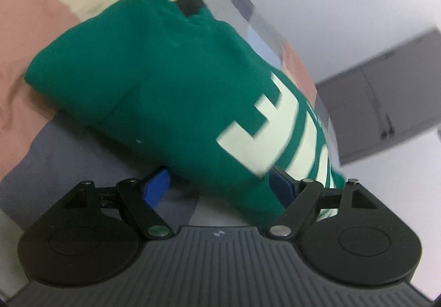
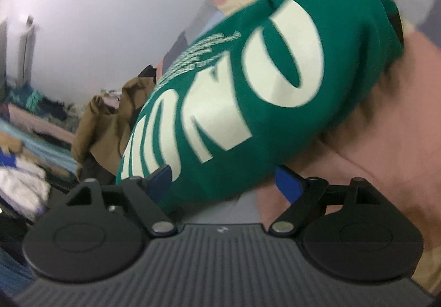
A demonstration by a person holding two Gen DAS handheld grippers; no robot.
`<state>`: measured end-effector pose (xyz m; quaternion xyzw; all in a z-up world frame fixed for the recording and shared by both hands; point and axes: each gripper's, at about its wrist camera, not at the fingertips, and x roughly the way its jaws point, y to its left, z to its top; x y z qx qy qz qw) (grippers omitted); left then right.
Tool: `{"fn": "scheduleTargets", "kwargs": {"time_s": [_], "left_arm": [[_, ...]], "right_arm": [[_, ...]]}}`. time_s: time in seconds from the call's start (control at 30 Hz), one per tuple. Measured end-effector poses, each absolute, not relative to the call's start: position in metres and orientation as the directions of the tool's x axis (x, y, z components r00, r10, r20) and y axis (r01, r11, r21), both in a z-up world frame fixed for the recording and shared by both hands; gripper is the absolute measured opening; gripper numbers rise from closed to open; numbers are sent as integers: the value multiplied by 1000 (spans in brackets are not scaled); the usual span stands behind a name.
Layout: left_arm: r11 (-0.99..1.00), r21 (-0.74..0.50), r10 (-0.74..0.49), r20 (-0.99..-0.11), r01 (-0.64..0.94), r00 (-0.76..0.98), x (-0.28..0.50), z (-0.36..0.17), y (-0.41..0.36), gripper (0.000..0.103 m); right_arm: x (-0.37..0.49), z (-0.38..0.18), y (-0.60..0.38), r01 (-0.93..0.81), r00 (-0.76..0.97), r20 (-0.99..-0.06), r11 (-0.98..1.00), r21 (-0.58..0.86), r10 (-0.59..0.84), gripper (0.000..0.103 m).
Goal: Fold large clothes
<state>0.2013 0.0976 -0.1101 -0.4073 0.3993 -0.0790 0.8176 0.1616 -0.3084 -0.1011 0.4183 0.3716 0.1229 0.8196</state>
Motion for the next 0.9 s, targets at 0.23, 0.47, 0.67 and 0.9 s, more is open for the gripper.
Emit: {"fn": "scheduleTargets", "kwargs": {"time_s": [0.23,0.47,0.67,0.9], "left_arm": [[628,-752,-427,-548,-200,719,206,-110,108,49],[624,-778,-455,-436,-72,776,230,-91,110,29],[691,-723,-430,-415,-4,802,258,-78,111,25],[690,-719,-413,-486,-83,771,259,-106,110,25]], "right_arm": [[166,-111,-343,193,758,-445,489,851,476,85],[189,-85,-347,75,809,-354,515,854,469,63],[216,-78,-348,42,835,-363,611,791,412,36],[227,-104,-348,101,806,-437,635,766,398,33]]}}
